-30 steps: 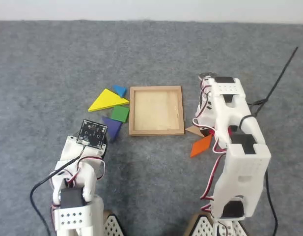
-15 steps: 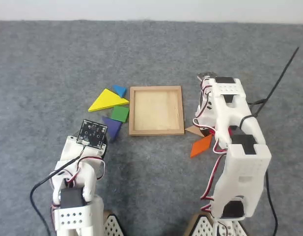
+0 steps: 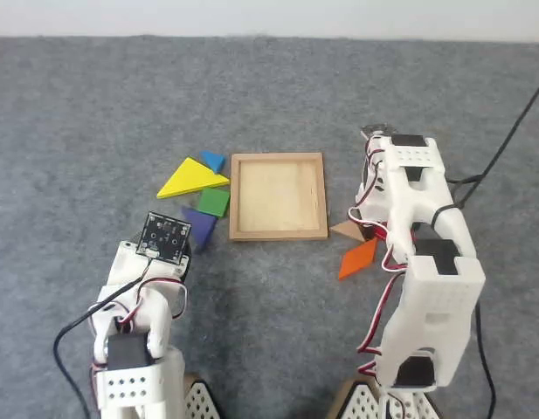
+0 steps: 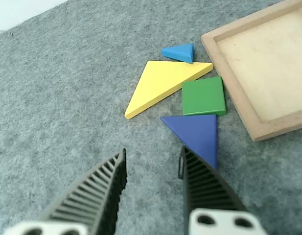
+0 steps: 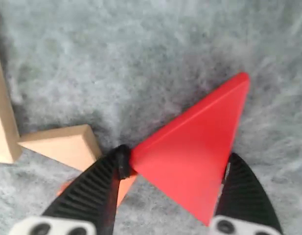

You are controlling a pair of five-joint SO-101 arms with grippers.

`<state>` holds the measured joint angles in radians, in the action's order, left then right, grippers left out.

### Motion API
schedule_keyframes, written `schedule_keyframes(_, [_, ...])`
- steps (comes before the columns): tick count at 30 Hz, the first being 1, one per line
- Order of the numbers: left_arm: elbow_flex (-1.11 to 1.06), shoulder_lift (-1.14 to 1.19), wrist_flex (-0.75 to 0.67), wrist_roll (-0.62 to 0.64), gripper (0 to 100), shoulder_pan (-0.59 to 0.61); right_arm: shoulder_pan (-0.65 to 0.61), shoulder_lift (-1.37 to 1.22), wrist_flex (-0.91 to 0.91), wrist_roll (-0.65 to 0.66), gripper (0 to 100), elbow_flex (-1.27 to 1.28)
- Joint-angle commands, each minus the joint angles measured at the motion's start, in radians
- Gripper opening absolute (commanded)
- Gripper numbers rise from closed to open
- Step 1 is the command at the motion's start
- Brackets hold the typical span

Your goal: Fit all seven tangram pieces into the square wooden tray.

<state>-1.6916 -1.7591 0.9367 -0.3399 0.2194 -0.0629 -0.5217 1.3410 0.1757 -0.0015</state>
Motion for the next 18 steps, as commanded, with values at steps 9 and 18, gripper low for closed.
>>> schedule_keyframes(9, [0.005, 0.009, 0.0, -0.012, 17, -0.002, -0.002, 0.053, -0.001, 0.014, 19.1, 0.008])
schedule_keyframes(18, [0.005, 0.009, 0.0, -0.012, 17, -0.002, -0.012, 0.28, 0.079, 0.138, 19.1, 0.006])
